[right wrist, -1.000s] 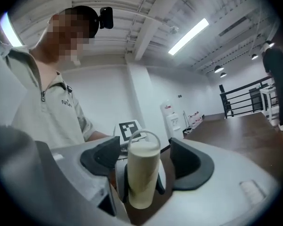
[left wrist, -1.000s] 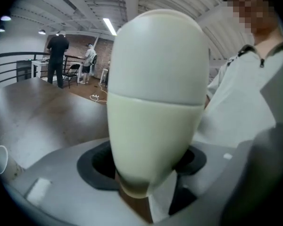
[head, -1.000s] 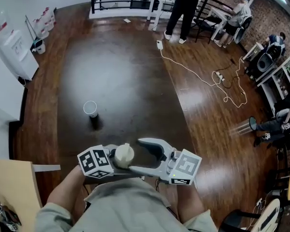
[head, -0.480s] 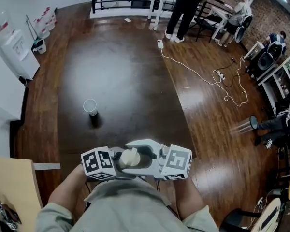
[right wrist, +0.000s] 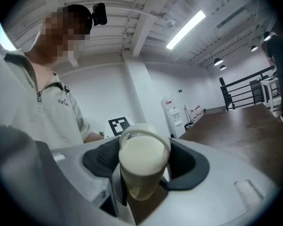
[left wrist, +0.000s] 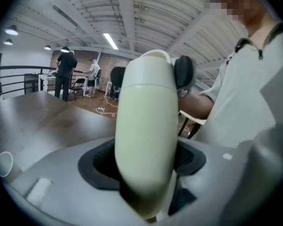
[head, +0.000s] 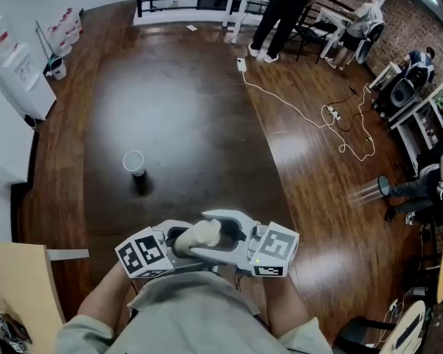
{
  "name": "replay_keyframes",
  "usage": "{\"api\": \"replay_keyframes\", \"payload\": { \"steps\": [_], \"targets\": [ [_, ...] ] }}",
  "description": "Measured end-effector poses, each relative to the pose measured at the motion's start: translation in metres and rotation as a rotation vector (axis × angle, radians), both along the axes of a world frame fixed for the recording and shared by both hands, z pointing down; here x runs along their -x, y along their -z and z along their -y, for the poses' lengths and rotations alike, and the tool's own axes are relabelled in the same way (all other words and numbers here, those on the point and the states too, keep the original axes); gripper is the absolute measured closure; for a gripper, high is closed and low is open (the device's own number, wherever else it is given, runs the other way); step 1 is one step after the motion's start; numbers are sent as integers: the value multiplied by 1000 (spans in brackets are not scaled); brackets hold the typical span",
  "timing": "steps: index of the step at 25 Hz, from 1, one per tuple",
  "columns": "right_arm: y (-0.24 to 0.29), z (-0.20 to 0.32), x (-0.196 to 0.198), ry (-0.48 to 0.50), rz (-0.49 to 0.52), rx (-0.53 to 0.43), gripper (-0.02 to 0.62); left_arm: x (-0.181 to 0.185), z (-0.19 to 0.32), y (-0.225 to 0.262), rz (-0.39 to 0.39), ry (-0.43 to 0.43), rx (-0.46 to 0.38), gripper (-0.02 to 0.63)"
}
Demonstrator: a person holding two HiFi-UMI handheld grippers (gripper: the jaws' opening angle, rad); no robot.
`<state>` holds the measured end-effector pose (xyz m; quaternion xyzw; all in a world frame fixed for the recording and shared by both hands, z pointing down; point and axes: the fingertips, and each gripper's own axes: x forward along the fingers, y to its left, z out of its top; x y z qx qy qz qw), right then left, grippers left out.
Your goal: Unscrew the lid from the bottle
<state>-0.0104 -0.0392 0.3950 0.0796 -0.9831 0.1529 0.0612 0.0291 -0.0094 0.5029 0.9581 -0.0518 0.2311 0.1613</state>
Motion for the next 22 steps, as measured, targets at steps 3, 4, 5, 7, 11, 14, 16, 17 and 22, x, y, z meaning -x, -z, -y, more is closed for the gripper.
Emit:
{"api": "replay_keyframes", "payload": {
  "steps": [3,4,5,7,11,14,16,17,22],
  "targets": [
    [1,3,-2,-22,6,3,305,2,5,2,0,33,-46,287],
    [1,4,-1,-30,10,6,305,3,7,2,-1,45,-59,288],
    [1,6,-1,-36,13,10,305,4,9,3,-2,56,-69,288],
    [1,9,-1,-48,18,20,305,5,11,4,-1,71,-87,288],
    [1,15,-4,-79,19,40,305,5,16,5,6,109,-126,290],
    [-1,18,-5,-101,13,55,305,4,19,4,13,144,-146,290],
    [-1,18,-5,-106,15,61,305,3,18,4,5,151,-141,290],
    [0,18,-5,-105,17,60,305,3,18,5,-3,151,-138,290],
    [12,11,-7,-78,48,12,305,-2,13,15,-48,127,-150,291]
  ]
}}
